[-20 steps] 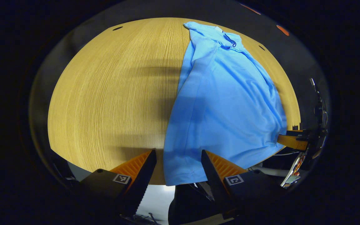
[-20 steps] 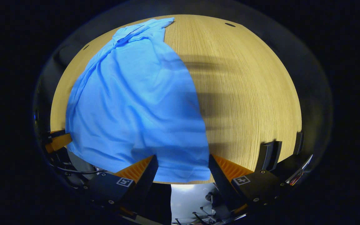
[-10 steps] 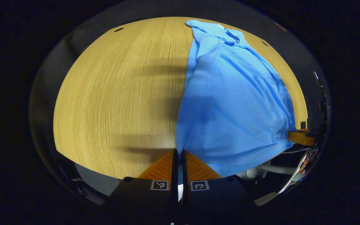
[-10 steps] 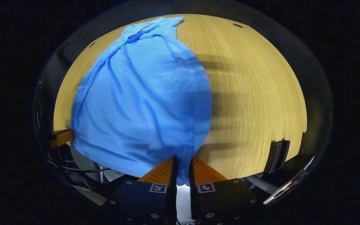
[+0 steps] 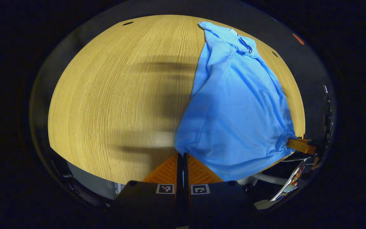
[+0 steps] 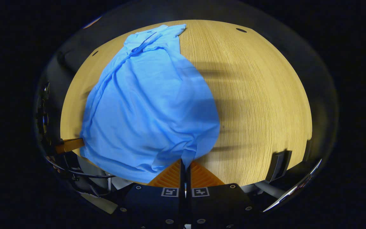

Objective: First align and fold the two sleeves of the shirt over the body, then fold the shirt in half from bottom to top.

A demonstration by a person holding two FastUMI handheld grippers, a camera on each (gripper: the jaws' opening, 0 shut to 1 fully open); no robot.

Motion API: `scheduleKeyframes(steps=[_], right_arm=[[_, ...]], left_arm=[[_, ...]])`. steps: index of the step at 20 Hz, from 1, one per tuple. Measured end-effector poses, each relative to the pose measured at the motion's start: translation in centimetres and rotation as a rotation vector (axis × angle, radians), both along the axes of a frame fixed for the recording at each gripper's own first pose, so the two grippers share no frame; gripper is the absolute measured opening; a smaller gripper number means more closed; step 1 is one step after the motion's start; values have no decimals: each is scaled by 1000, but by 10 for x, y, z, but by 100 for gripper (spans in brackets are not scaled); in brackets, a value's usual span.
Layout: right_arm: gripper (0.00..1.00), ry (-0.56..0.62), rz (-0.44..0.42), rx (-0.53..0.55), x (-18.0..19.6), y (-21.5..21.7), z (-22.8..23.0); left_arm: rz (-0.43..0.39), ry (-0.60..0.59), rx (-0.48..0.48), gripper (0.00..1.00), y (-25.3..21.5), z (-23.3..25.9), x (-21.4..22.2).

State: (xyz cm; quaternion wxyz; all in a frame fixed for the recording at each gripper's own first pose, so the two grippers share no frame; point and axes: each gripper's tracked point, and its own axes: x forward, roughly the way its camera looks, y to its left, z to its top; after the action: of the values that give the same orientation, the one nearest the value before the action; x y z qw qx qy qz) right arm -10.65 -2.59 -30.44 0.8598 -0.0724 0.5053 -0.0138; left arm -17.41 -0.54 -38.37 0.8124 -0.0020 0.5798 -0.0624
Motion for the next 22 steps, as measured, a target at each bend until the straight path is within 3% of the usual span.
scheduleKeyframes(steps=[22], right_arm=[[1, -244, 102, 43, 200, 32, 161]], left_arm=[[10, -249, -50, 5, -44, 121, 225]])
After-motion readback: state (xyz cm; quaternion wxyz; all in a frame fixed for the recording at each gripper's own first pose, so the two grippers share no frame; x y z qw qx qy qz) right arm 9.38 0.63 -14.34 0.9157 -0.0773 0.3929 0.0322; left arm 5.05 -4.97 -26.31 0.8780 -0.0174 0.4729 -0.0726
